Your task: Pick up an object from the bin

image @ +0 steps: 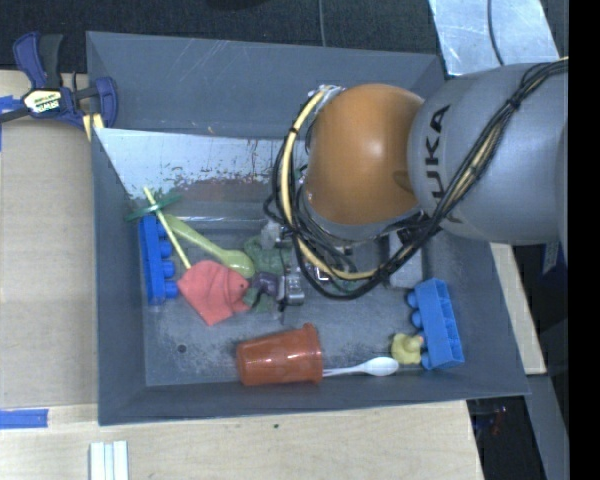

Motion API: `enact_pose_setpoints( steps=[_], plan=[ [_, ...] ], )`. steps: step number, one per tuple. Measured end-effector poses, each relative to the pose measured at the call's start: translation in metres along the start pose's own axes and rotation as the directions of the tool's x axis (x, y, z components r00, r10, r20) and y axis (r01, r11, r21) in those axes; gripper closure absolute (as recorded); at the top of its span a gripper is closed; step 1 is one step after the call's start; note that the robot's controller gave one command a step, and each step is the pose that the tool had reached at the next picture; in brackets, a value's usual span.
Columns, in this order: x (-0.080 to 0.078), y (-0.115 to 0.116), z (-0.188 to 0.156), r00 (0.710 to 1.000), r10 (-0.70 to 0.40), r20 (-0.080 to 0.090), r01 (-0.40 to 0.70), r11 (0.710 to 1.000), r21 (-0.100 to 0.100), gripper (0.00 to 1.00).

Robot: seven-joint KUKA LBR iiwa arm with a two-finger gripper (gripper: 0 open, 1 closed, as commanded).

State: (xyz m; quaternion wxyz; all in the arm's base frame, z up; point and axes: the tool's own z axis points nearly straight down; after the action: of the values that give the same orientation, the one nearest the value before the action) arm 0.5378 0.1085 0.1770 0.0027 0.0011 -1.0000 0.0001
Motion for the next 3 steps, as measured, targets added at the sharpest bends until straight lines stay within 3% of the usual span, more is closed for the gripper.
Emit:
enact_pose_setpoints(
  steps=[1,2,3],
  plan=[
    [-0.002,0.000,-0.004,1.000,0.002,0.008,-0.002,1.000,-0.001,0.00],
    [0.024,-0.021,0.060,0.999,-0.036,0.015,0.036,0.999,-0.002,0.00],
    [-0.012,-0.040,0.098,0.998,-0.048,0.049,0.049,0.999,-0.007,0.00]
  ],
)
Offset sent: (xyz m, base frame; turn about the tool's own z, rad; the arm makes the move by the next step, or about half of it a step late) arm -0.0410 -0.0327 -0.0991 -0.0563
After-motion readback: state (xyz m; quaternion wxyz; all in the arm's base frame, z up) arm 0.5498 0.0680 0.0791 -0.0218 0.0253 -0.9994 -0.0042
